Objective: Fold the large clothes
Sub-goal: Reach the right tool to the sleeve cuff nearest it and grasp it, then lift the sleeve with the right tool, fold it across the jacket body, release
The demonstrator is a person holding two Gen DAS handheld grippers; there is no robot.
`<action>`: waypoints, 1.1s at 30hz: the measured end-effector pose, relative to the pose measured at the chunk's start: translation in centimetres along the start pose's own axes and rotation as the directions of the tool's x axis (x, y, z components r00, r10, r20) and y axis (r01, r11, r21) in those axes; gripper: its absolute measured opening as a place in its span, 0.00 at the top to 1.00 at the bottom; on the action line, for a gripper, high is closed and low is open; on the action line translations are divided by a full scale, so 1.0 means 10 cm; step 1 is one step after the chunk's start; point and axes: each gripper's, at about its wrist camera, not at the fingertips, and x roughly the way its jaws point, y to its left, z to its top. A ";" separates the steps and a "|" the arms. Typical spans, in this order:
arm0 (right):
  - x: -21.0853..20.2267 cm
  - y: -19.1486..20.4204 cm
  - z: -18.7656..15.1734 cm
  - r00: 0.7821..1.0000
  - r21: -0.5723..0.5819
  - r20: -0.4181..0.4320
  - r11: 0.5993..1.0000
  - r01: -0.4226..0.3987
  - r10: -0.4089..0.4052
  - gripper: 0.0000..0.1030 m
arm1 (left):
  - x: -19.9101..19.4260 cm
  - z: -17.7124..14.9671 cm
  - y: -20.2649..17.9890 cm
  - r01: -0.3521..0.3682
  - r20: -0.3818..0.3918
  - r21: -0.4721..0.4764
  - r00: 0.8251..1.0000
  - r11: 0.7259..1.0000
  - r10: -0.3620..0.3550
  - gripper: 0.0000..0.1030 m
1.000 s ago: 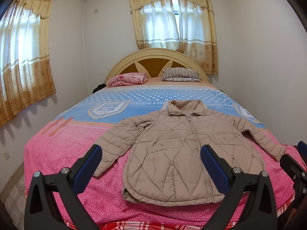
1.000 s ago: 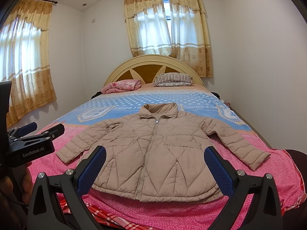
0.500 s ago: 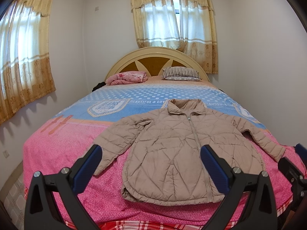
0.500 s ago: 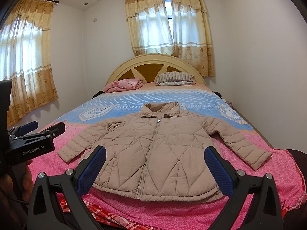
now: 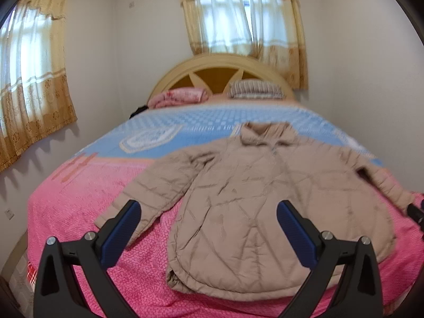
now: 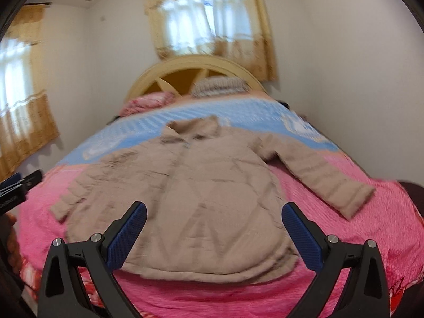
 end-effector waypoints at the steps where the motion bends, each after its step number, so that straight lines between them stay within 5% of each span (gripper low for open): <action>1: 0.13 -0.12 -0.02 0.999 0.015 -0.023 1.000 0.025 -0.025 0.01 | 0.08 -0.03 -0.01 0.005 -0.024 -0.007 1.000 1.000 -0.005 0.00; 6: 0.53 -0.74 -0.03 0.990 0.132 -0.115 0.986 0.100 -0.085 0.01 | 0.49 -0.09 -0.06 -0.018 -0.069 0.018 0.997 1.000 0.019 0.00; 10: 0.63 -1.28 0.04 0.977 0.223 -0.134 0.956 0.191 -0.164 0.01 | 0.76 0.00 -0.09 -0.020 -0.031 0.011 0.999 1.000 0.020 0.00; 17: 0.79 -2.11 0.20 0.928 0.350 -0.202 0.861 0.368 -0.314 0.04 | 1.20 0.13 -0.17 -0.002 -0.047 -0.011 0.999 1.000 0.002 0.00; 25: 1.16 -2.59 0.21 0.901 0.407 -0.302 0.813 0.417 -0.312 0.28 | 1.68 0.06 -0.20 -0.006 -0.148 -0.039 0.989 0.999 0.000 0.00; 28: 1.29 -2.60 0.17 0.902 0.387 -0.329 0.831 0.400 -0.281 0.44 | 1.81 -0.04 -0.22 0.016 -0.201 -0.072 0.979 0.997 -0.030 0.00; 30: 1.37 -2.60 0.13 0.903 0.377 -0.345 0.843 0.384 -0.257 0.73 | 1.84 -0.11 -0.25 0.025 -0.226 -0.074 0.973 0.997 -0.041 0.00; 33: 1.41 -2.62 0.17 0.898 0.328 -0.339 0.860 0.391 -0.279 0.83 | 1.85 -0.14 -0.25 0.044 -0.234 -0.089 0.970 0.995 -0.064 0.00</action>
